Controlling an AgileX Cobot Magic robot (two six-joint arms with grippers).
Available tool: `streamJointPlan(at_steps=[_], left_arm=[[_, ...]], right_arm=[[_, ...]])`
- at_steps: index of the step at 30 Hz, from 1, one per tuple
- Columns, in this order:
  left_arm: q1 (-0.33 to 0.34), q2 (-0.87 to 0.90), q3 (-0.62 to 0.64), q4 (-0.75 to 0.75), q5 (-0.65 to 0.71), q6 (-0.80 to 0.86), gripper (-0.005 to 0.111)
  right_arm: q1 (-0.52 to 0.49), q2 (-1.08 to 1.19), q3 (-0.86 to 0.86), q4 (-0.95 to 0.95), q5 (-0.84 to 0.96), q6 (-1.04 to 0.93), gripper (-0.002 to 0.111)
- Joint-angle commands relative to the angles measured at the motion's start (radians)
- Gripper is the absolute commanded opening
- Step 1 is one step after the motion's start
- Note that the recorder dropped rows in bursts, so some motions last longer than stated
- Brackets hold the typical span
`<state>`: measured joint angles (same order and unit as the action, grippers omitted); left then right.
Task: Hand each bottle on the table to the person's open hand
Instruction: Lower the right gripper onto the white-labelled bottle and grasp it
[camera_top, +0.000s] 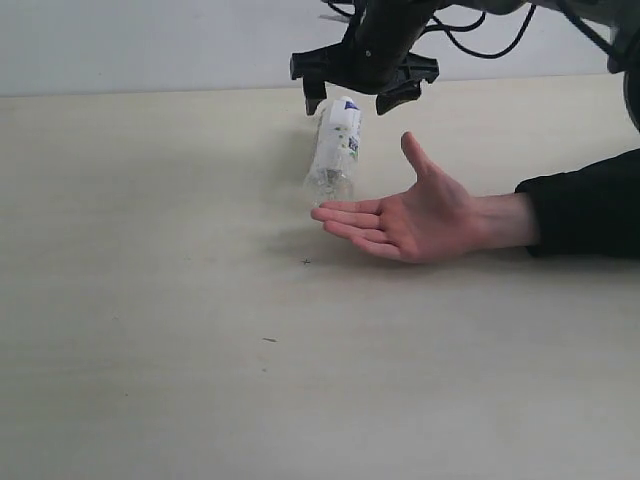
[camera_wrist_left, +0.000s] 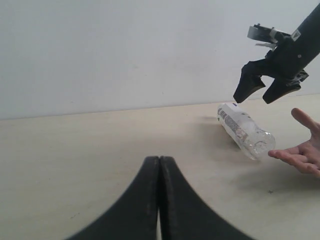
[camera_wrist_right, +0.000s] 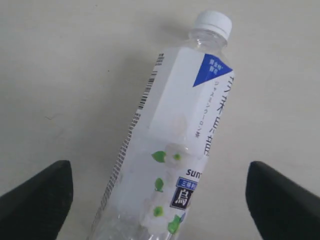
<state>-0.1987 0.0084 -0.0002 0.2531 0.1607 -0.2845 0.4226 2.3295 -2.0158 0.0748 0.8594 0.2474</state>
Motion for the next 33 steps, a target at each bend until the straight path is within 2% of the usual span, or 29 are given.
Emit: streamJointPlan(at_steps=[1, 25, 29, 31, 33], left_arm=[[0.002, -0.003, 0.000, 0.000, -0.004, -0.007, 0.000], [0.002, -0.003, 0.000, 0.000, -0.004, -0.007, 0.000], [0.002, -0.003, 0.000, 0.000, -0.004, -0.007, 0.000], [0.002, -0.003, 0.000, 0.000, -0.004, -0.007, 0.000], [0.002, -0.003, 0.000, 0.000, -0.004, -0.007, 0.000]], right_arm=[[0.002, 0.021, -0.007, 0.004, -0.058, 0.010, 0.095], [0.002, 0.131, -0.007, 0.004, -0.114, 0.011, 0.094], [0.002, 0.131, -0.007, 0.024, -0.114, -0.011, 0.081], [0.002, 0.128, -0.007, 0.024, -0.118, -0.019, 0.069], [0.002, 0.126, -0.007, 0.024, -0.118, -0.019, 0.052]])
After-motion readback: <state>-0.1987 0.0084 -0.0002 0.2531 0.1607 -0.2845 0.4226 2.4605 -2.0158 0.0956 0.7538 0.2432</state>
